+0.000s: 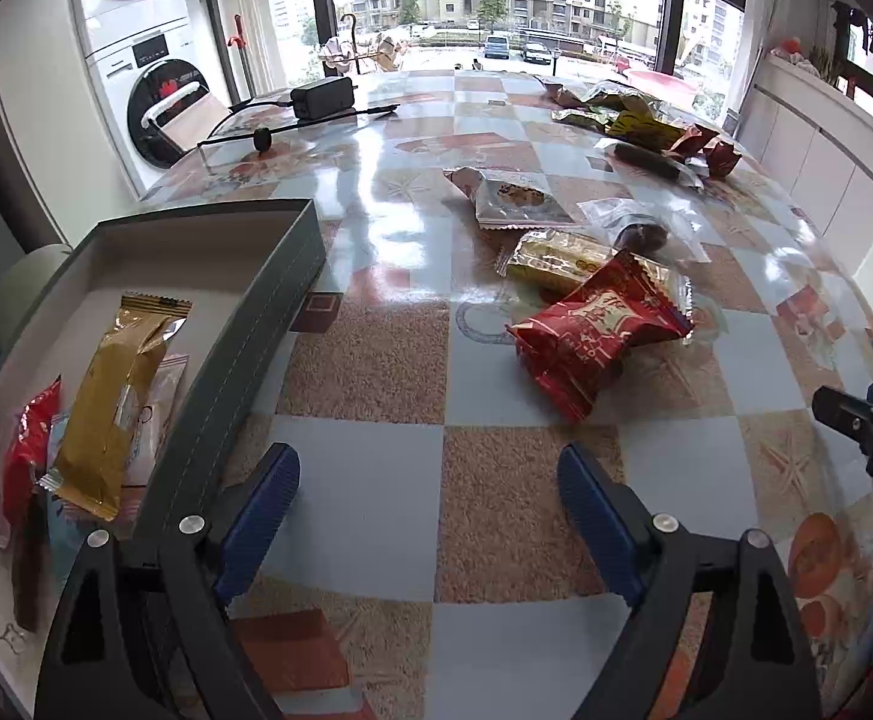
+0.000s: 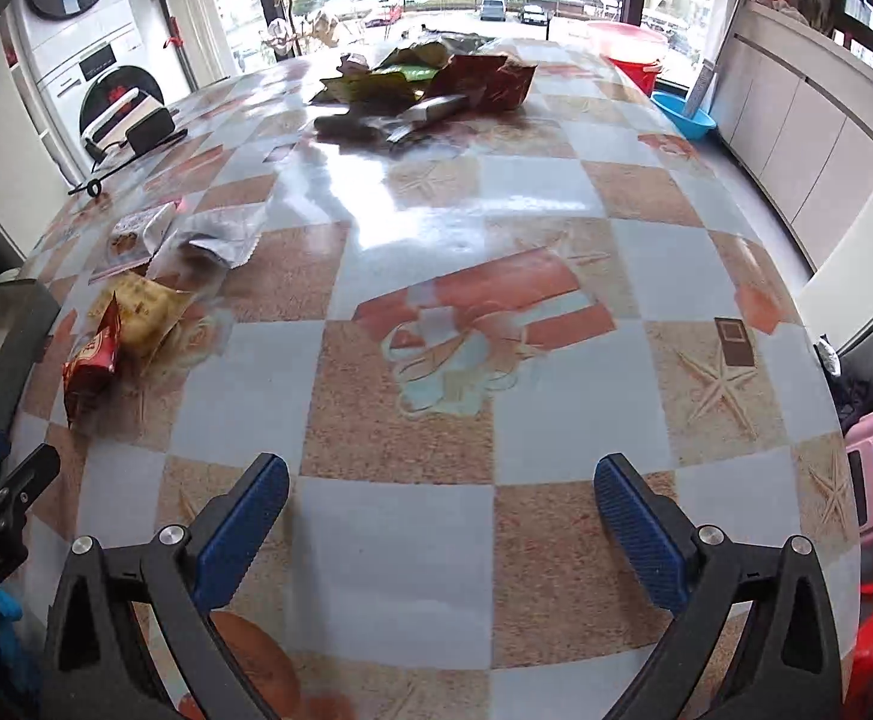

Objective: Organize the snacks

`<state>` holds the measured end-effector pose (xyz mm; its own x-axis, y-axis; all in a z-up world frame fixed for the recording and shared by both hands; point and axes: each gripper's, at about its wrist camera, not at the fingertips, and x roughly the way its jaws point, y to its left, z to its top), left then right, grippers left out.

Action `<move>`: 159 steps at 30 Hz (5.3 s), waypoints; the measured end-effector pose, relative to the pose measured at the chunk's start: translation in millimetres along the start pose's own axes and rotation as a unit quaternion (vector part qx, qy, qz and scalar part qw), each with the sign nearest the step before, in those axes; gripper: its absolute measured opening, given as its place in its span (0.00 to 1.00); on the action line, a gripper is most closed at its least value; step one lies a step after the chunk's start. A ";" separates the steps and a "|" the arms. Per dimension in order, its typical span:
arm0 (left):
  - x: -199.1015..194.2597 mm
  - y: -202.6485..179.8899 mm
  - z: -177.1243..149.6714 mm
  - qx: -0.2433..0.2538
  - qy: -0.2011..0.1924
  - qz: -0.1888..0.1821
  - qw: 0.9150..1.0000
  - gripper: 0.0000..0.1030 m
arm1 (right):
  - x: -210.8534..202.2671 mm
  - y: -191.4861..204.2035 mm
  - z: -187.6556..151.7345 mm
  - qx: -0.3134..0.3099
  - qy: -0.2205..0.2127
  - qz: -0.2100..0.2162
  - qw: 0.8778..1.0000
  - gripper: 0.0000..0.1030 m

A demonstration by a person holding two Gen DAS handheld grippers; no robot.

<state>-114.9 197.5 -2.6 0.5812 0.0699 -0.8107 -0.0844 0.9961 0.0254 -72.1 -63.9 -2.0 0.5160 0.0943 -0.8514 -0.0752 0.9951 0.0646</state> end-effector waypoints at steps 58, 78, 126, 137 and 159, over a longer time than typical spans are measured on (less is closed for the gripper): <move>5.1 -3.0 -2.3 0.011 0.001 -0.027 1.000 1.00 | 3.3 13.8 -7.2 -0.030 -0.016 -0.020 0.999 1.00; 5.0 -2.6 -2.4 0.010 0.000 -0.028 1.000 1.00 | 28.8 76.2 77.5 0.070 0.055 0.107 0.990 1.00; -38.3 -13.9 0.6 0.103 -0.046 -0.034 0.993 1.00 | -34.6 13.3 -40.8 -0.039 0.019 0.084 0.996 0.42; 3.5 -56.2 18.1 0.204 0.031 -0.095 0.974 0.76 | -35.7 15.4 -42.8 -0.024 0.001 0.117 0.993 0.75; -37.6 -64.6 -26.0 0.324 0.035 -0.102 0.940 0.80 | -32.7 35.6 -68.6 -0.129 -0.044 0.053 0.989 1.00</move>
<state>-152.4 129.2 11.0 0.4757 -0.1084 -0.8729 0.5466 0.8140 0.1968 -150.2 -33.7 -7.6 0.5656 0.2113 -0.7972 -0.3421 0.9396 0.0064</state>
